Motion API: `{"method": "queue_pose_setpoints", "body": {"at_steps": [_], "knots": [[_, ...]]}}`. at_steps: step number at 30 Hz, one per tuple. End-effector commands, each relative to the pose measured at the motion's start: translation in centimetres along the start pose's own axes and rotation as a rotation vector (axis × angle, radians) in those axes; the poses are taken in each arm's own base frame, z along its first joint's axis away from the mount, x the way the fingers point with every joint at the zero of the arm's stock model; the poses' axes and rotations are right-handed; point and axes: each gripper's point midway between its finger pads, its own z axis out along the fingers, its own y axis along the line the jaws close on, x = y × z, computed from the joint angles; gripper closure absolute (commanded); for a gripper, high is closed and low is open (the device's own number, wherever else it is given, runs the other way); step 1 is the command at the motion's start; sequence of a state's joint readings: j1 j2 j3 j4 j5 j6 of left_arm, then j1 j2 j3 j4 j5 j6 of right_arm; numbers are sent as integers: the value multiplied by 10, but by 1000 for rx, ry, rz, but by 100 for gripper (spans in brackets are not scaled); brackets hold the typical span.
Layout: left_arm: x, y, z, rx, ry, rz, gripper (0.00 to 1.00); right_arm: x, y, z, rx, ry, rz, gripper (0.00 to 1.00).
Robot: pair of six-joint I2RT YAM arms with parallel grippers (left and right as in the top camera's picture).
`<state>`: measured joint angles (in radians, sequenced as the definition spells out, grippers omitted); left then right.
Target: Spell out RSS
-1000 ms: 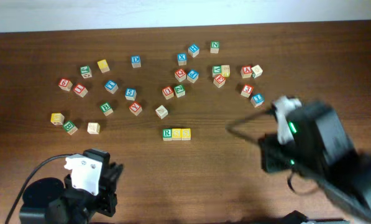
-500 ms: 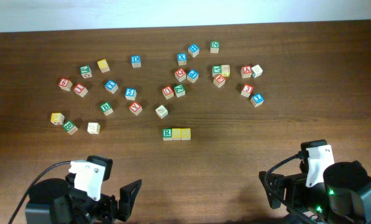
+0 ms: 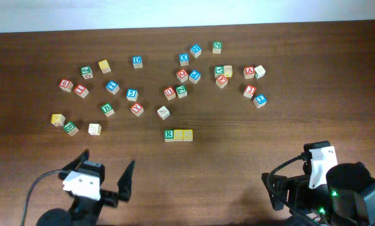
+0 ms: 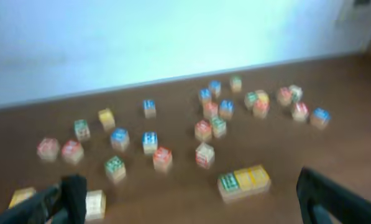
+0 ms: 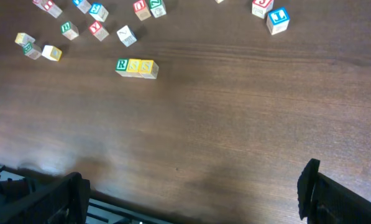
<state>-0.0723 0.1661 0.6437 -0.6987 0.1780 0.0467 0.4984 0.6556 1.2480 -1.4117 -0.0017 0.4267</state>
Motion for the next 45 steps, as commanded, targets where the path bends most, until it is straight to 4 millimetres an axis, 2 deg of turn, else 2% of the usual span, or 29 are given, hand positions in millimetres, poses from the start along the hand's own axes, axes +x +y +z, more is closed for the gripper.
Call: {"method": "queue_pose_setpoints", "body": {"at_steps": [1,5,7,12,14,17,22,45], "knots": [[26,4,21,-7,-50,27,1,1,-1,1,7,-2,5,2],[60,10,43,-25,-74,29,1,0,-1,1,7,-2,5,2],[66,12,52,-31,-97,32,1,1,-1,1,7,-2,5,2],[61,15,66,-39,-236,59,1,1,-1,1,7,-2,5,2],[48,18,65,-57,-346,79,1,0,-1,1,7,-2,5,2],[45,27,63,-107,-362,74,1,1,-1,1,7,-2,5,2],[96,34,76,-130,-149,34,1,1,-2,1,7,-2,5,2],[98,38,76,-151,-141,31,1,0,-2,1,10,-3,2,2]]}}
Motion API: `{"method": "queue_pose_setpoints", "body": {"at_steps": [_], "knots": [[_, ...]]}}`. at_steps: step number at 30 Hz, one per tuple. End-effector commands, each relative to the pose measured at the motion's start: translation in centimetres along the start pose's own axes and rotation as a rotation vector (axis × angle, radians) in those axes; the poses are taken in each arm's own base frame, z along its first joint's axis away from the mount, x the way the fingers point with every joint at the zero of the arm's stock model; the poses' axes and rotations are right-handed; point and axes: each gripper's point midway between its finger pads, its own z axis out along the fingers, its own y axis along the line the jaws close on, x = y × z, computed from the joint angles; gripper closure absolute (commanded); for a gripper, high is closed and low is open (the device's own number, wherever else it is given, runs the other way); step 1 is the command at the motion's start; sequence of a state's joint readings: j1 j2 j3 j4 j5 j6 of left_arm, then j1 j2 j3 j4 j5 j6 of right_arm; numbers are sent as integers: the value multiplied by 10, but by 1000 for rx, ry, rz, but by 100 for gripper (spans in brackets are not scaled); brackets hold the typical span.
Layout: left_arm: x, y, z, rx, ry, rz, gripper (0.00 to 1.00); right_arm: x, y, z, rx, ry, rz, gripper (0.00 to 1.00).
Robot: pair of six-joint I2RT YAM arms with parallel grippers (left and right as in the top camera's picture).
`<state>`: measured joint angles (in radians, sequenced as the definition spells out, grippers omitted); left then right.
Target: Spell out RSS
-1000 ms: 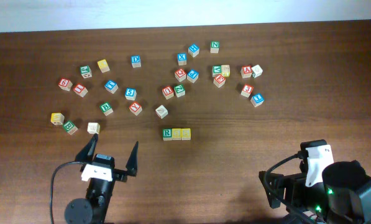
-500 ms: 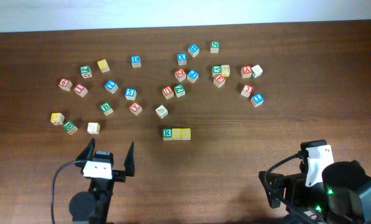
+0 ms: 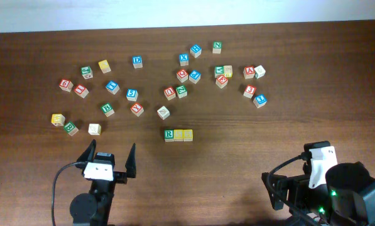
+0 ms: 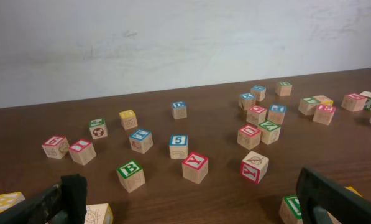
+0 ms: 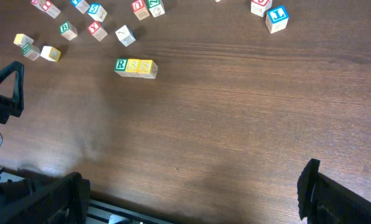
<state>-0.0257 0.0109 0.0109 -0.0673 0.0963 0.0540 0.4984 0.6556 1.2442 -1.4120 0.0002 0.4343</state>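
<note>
A row of three touching blocks lies mid-table: a green R (image 3: 169, 134), then a yellow S (image 3: 178, 134) and a second yellow S (image 3: 188, 134). The right wrist view shows the same row (image 5: 133, 66). My left gripper (image 3: 110, 154) stands open near the front edge, to the left of and in front of the row, with nothing between its fingers. In its own view only the green R (image 4: 289, 208) shows, half hidden by the right finger. At the front right corner my right gripper (image 5: 191, 193) is open and empty, far from the row.
Several loose letter blocks are scattered over the far half of the table, among them a green B (image 4: 130, 175), a red Y (image 4: 195, 167) and a blue 5 (image 4: 178, 146). A white wall (image 4: 185, 43) runs behind the table's far edge.
My left arm has shifted a little right and forward and now points straight at the far edge; its view sits lower and is sharp. The blocks and the right arm have not moved.
</note>
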Motion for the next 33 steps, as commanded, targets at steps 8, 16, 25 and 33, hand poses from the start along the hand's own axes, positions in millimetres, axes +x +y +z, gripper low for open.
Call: {"method": "queue_pose_setpoints", "body": {"at_steps": [8,16,25,33], "knots": [[2,3,0,-16,5,11,1,-37,-12,82,5,-337,-255,2],[2,3,0,-15,5,11,1,-34,-20,122,-155,-877,-332,2],[2,3,0,-16,5,11,1,-17,-28,136,-16,-872,-600,2],[2,3,0,-15,5,11,1,-5,-45,153,-10,-770,-437,2]]}}
